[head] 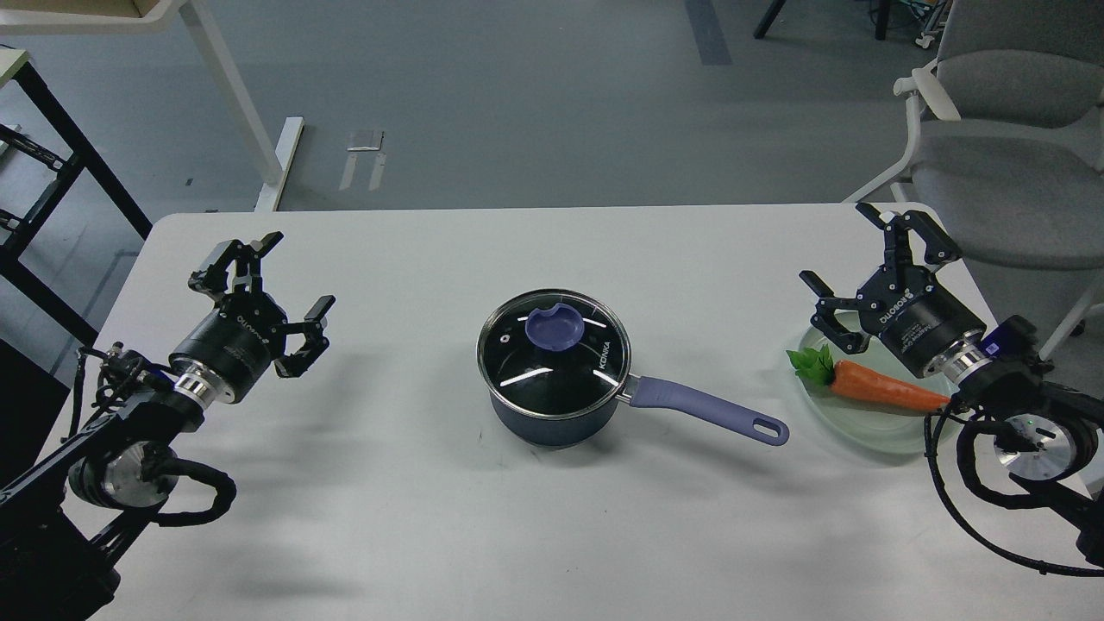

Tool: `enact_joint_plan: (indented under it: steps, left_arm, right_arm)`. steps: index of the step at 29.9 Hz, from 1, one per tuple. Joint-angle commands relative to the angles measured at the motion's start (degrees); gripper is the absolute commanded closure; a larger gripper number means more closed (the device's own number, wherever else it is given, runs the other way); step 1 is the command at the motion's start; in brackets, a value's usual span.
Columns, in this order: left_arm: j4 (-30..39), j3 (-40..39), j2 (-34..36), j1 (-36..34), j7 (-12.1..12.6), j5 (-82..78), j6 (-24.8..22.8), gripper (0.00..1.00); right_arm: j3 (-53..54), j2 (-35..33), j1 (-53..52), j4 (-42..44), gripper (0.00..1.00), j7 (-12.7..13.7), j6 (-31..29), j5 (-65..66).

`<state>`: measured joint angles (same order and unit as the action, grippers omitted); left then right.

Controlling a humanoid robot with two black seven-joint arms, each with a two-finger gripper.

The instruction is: Open pot lid

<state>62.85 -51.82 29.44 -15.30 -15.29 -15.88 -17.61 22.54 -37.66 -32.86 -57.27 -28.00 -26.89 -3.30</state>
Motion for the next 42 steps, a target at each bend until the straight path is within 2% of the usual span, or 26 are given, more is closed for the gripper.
enact_joint_plan:
  steps: [1,7,10,15,21,28,35,38,42]
  left_arm:
    - [0.3,-0.4,0.0,0.2,0.1,0.0,-0.1,0.01]
    - [0.3,-0.4,0.5,0.4,0.5,-0.1,-0.2,0.01]
    - [0.1,-0.4,1.1,0.4,0.3,0.0,-0.6,0.01]
    - [0.0,-0.4,1.5,-0.3,0.1,0.1,-0.4,0.01]
    - [0.2,-0.2,1.3,-0.8,0.0,0.2,-0.4,0.01]
    - [0.3,-0.6,1.5,-0.9,0.0,1.2,-0.2,0.01]
    - [1.3,-0.6,2.7,-0.9,0.1,3.7,0.2,0.01]
    - [2.1,-0.6,2.7,-0.9,0.1,3.7,0.3,0.01]
    - [3.1,-0.6,2.9,-0.8,0.1,3.7,0.3,0.01]
  right_arm:
    - [0.1,-0.7,0.2,-0.2,0.01,0.0,0.0,0.0]
    - [0.8,-1.3,0.2,-1.1,0.01,0.0,0.2,0.1]
    - [0.8,-4.6,-0.8,-3.2,0.01,0.0,0.2,2.0]
    - [0.8,-12.0,-7.1,-11.1,0.01,0.0,1.0,15.0]
    - [-1.9,-19.7,-17.0,-21.7,0.01,0.0,5.5,37.8]
    - [-12.7,-20.1,-30.3,-27.5,0.01,0.0,5.7,58.2]
    - [-31.6,-18.5,-48.1,-31.9,0.01,0.0,5.9,77.6]
    - [-37.6,-15.5,-51.5,-32.4,0.01,0.0,6.1,84.7]
    - [-41.8,-13.3,-52.7,-32.6,0.01,0.0,9.8,91.7]
